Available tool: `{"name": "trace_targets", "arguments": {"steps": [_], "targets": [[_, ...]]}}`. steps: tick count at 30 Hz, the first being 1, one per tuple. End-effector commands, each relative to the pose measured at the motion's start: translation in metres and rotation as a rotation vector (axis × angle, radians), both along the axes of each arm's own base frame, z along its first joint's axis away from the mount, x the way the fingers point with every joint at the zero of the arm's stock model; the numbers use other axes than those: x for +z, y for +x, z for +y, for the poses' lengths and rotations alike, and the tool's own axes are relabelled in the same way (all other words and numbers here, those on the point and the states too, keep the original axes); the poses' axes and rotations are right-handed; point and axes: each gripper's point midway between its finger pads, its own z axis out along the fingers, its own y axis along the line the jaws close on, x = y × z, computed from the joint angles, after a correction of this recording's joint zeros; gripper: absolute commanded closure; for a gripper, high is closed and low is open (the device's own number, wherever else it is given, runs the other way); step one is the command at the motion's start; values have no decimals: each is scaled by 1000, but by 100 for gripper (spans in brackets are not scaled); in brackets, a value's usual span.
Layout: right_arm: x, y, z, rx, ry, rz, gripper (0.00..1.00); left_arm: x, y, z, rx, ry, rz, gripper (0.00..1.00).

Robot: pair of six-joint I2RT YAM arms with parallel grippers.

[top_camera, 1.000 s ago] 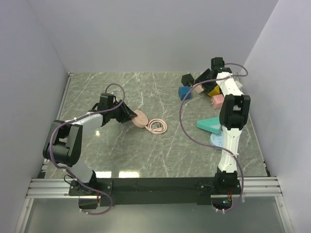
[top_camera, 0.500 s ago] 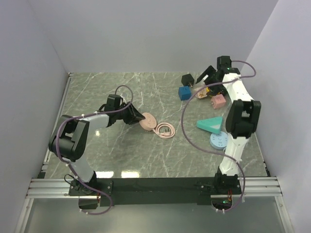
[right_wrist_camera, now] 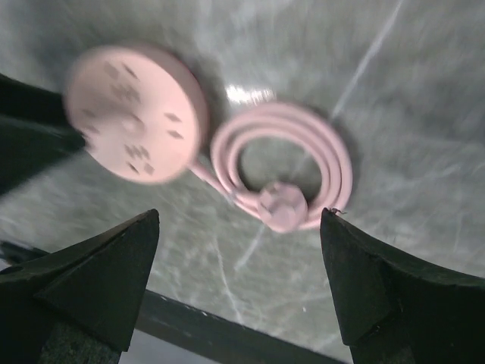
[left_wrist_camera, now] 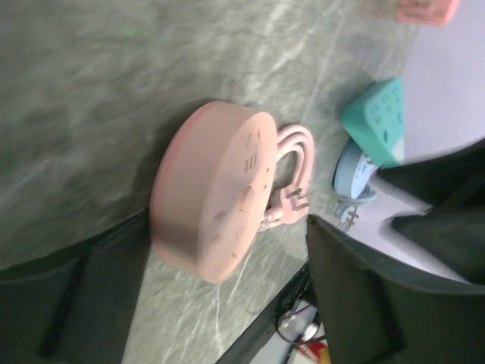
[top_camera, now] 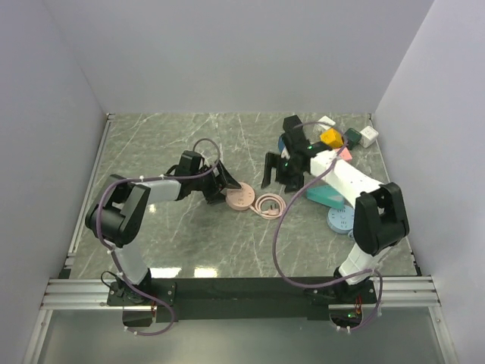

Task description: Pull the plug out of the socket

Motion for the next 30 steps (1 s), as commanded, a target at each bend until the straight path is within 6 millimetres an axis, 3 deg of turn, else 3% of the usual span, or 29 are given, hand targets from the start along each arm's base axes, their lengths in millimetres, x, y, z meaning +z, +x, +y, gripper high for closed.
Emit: {"name": "trace_targets", "arguments": {"steps": [1, 4, 8, 10, 14, 15, 16, 22, 25, 30], "targets": [[-12, -23, 5, 6, -58, 16, 7, 10, 0, 12, 51, 48, -25, 13], [-17, -37, 28, 60, -33, 15, 8, 8, -2, 26, 104, 112, -13, 1], [-20, -39, 50, 150, -87, -11, 8, 11, -8, 53, 222, 224, 13, 1], [-23, -40, 47, 125, -134, 9, 9, 26, -8, 67, 292, 255, -19, 1], [-18, -44, 71, 225, -107, -31, 16, 51, -12, 89, 392, 286, -79, 1], [-20, -45, 75, 258, -125, -39, 17, 65, -13, 92, 408, 266, -115, 1], [-19, -43, 74, 314, -157, -63, 17, 68, -13, 98, 428, 263, -125, 1], [-61, -26, 61, 486, -327, -106, 23, 82, -20, 120, 464, 200, -165, 1], [-83, -31, 61, 514, -334, -58, 27, 76, -23, 137, 493, 205, -145, 1], [-95, -48, 74, 563, -267, -30, 34, 79, -26, 160, 534, 224, -167, 1]]}}
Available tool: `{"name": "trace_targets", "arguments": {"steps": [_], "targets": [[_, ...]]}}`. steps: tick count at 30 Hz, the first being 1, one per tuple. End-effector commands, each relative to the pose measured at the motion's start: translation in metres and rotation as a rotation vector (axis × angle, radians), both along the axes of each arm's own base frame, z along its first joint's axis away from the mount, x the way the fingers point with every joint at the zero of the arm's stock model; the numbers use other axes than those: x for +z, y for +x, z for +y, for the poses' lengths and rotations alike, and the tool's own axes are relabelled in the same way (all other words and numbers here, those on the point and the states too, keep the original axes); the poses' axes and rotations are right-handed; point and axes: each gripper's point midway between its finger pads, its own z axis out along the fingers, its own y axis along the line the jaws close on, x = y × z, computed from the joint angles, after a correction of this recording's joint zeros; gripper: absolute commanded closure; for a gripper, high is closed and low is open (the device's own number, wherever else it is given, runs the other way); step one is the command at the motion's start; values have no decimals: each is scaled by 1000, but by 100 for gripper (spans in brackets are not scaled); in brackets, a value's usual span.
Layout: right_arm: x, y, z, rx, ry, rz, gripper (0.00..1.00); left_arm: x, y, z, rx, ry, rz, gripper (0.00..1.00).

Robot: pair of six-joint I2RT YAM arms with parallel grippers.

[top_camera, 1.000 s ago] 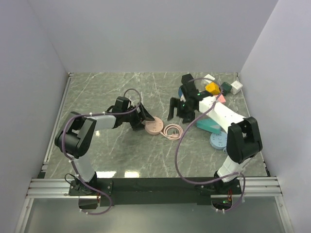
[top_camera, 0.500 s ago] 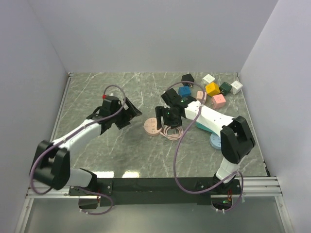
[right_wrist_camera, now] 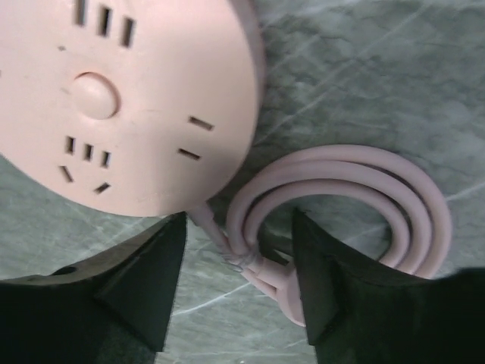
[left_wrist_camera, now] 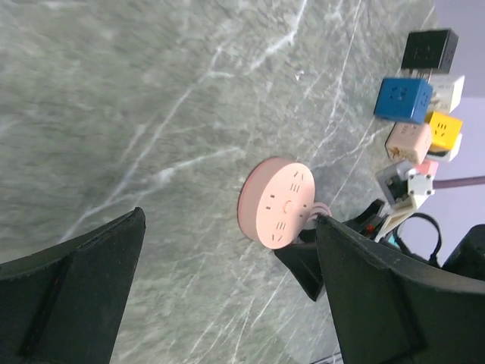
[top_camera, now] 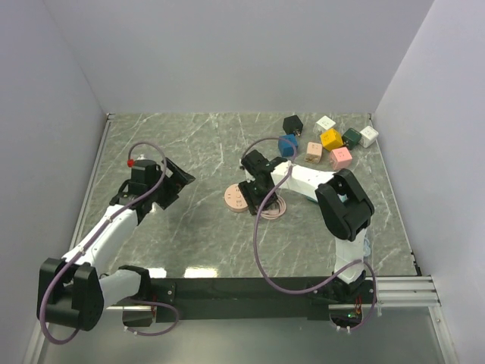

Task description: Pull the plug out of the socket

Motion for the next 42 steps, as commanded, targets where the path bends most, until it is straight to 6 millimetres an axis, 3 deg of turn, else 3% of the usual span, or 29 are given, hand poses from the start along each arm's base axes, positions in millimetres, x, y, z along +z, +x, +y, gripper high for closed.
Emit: {"name": "trace_targets", "arguments": {"steps": [1, 4, 7, 8, 9, 11, 12, 16, 19, 22, 24, 29, 35, 36, 42], "targets": [[3, -1, 19, 73, 63, -20, 37, 13, -1, 11, 2, 4, -52, 1], [-7, -12, 24, 82, 57, 18, 44, 11, -1, 17, 6, 6, -46, 1], [-16, -24, 23, 67, 48, 48, 67, 7, 1, 21, 4, 8, -36, 1], [-19, -26, 21, 53, 37, 50, 83, 7, 2, 21, 1, 9, -35, 1], [-21, -29, 19, 42, 26, 56, 91, 5, 2, 21, 0, 10, -29, 1], [-24, -34, 13, -4, 11, 65, 100, 3, 3, 22, 0, 11, -27, 1], [-22, -34, 13, -32, 19, 68, 100, 1, 3, 23, -1, 12, -20, 1], [16, -27, 18, -140, 165, 36, 100, 3, 5, 22, -25, 2, -33, 1], [72, -13, 16, -218, 253, -60, 100, 9, 10, 19, -44, -7, -52, 3], [92, 1, -17, -358, 170, -111, 100, 11, 14, 14, -73, -22, -57, 6], [90, 6, -54, -483, 78, -101, 100, 10, 17, 10, -93, -34, -54, 7], [87, 9, -116, -666, 13, -115, 100, 9, 20, 4, -117, -60, -52, 9], [98, -2, -169, -881, -15, -170, 100, 7, 17, 0, -133, -82, -47, 9], [96, -5, -184, -942, -32, -164, 100, 7, 16, 0, -135, -85, -46, 9], [84, -9, -227, -1076, -96, -135, 100, 1, 12, -4, -158, -98, -22, 9]]}}
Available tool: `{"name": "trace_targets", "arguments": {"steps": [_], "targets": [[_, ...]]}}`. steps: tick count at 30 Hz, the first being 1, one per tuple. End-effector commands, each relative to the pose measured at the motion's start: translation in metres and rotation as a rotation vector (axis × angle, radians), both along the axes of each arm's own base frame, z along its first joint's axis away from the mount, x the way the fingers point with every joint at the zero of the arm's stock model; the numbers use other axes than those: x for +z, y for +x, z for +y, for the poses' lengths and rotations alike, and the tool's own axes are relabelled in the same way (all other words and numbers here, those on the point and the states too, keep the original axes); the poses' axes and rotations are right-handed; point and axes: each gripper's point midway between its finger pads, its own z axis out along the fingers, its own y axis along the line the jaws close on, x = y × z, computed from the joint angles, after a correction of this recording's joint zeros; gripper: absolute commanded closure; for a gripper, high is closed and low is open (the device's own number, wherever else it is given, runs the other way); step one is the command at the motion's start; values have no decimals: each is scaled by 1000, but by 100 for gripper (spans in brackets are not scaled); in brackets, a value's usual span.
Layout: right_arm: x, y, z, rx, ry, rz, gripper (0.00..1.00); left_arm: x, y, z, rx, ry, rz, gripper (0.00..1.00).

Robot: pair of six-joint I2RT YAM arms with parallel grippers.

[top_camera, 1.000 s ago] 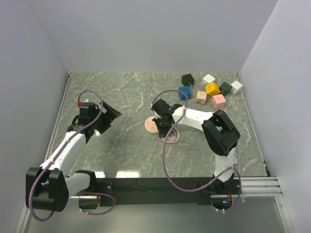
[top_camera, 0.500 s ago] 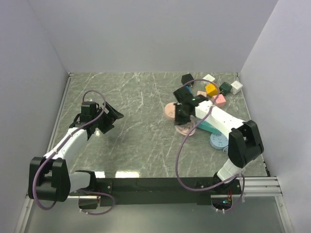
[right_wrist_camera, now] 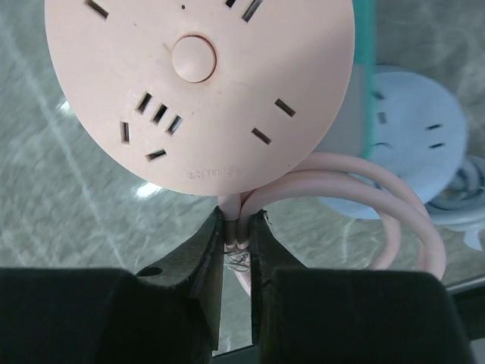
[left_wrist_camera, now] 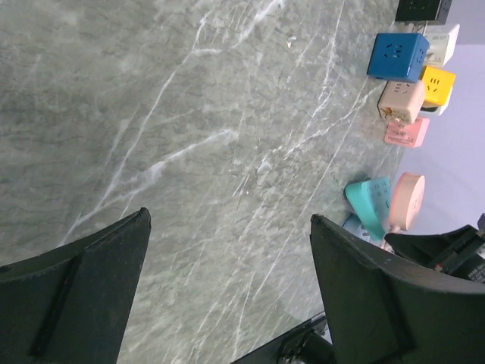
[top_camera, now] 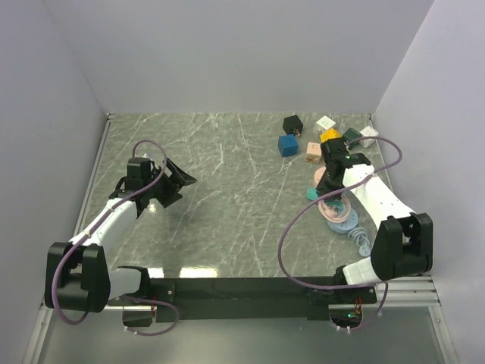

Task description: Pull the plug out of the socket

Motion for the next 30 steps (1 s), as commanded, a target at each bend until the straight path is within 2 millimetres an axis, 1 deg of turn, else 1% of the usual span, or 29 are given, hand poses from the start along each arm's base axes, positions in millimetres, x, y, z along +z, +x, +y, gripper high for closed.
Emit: {"name": "trace_targets", "arguments": {"steps": [1, 4, 5, 7, 8, 10, 11, 12, 14, 15, 16, 17, 18, 20, 21, 23, 24, 26, 27, 29, 30], "targets": [[-2, 0, -31, -118, -49, 3, 100, 12, 7, -5, -34, -19, -45, 9], [-8, -3, -36, -130, -37, 28, 100, 11, 5, -7, -49, -24, -39, 8], [-8, -4, -37, -131, -32, 30, 96, 11, 5, -8, -55, -27, -39, 8], [-5, -4, -32, -125, -2, 16, 82, 12, 5, -8, -62, -24, -44, 5], [-2, -4, -31, -126, 9, 9, 61, 13, 4, -10, -73, -30, -48, 1], [9, -4, -29, -128, 23, -30, 40, 14, 4, -10, -82, -22, -53, 1], [15, -4, -30, -131, 24, -46, 26, 15, 5, -10, -89, -20, -58, 1], [29, -3, -31, -136, 25, -88, 6, 17, 5, -10, -92, -19, -60, 1], [47, -3, -36, -155, 7, -138, 5, 16, 5, -10, -100, -8, -59, 1], [66, 0, -36, -152, 12, -193, 5, 20, 6, -10, -107, -7, -68, 1], [75, 1, -36, -145, 17, -221, 5, 21, 6, -11, -118, -4, -69, 1], [85, 2, -34, -124, 26, -250, 5, 22, 6, -12, -128, -3, -74, 1], [105, 5, -32, -107, 42, -319, 4, 27, 8, -13, -140, -7, -88, 1], [123, 6, -24, -48, 75, -391, 4, 30, 8, -16, -167, -10, -89, 0], [136, 6, -22, -34, 90, -454, 4, 37, 12, -17, -176, -12, -110, 1], [147, 5, -19, 10, 98, -500, 4, 45, 14, -20, -199, -16, -136, 1], [154, 3, -12, 50, 127, -542, 4, 53, 17, -21, -207, -13, -163, 1], [159, 0, -9, 81, 134, -571, 3, 61, 21, -21, -211, -8, -193, 1], [163, -4, -3, 118, 160, -603, 3, 69, 24, -21, -219, -2, -220, 1], [167, -9, -1, 145, 166, -631, 3, 78, 27, -22, -230, 8, -251, 1], [179, -13, 2, 159, 180, -690, 2, 88, 32, -21, -235, 26, -285, 1]]}}
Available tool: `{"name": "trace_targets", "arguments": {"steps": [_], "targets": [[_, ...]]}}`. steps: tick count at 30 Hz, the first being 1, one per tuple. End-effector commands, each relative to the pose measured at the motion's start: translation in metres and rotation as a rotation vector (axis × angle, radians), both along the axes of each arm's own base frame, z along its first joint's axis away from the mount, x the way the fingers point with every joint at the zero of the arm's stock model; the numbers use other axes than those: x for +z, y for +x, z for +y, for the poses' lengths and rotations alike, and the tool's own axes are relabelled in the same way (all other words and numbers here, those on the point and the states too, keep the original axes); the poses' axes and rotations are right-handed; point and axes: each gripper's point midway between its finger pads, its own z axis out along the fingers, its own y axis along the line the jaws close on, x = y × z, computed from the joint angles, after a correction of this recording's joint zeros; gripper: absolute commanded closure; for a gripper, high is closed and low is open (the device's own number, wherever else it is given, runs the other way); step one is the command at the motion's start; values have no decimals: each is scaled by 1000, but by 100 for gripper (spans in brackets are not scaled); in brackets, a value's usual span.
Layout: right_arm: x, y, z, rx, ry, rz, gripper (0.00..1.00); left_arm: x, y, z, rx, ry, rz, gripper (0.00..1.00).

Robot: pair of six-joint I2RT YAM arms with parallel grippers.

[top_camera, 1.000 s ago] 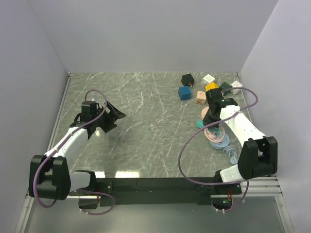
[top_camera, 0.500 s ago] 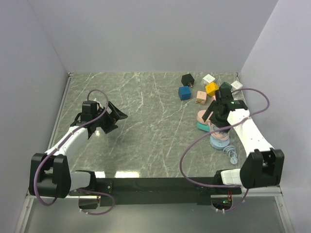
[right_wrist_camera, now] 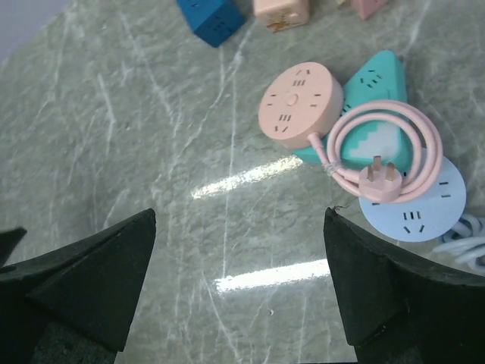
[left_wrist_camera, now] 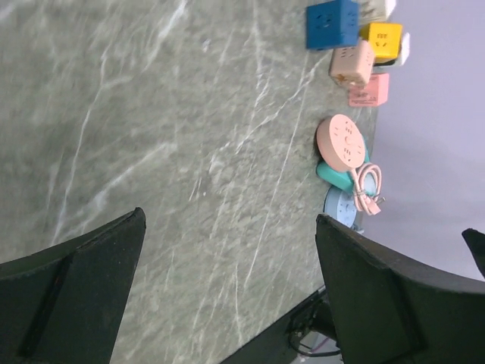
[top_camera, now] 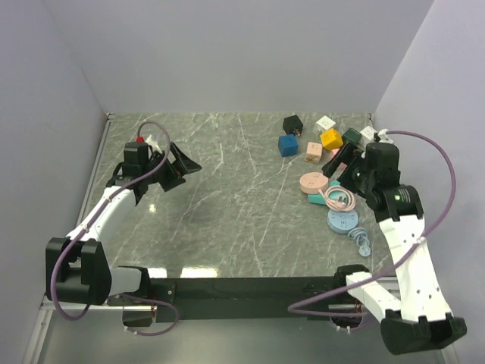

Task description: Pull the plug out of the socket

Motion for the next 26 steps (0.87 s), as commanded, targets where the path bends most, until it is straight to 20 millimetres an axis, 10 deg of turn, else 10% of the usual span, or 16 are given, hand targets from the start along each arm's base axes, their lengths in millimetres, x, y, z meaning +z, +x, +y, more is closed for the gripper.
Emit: {"name": "trace_targets", "arguments": {"steps": [1, 8, 26], "targets": [[27, -4, 11, 96, 9, -158, 3, 45, 17, -1, -44, 28, -169, 1], [71, -30, 7, 92, 6, -346, 2, 72, 31, 10, -5, 97, -263, 1], [90, -84, -54, -233, -96, -360, 1, 126, 37, 20, 53, 132, -453, 1]]}}
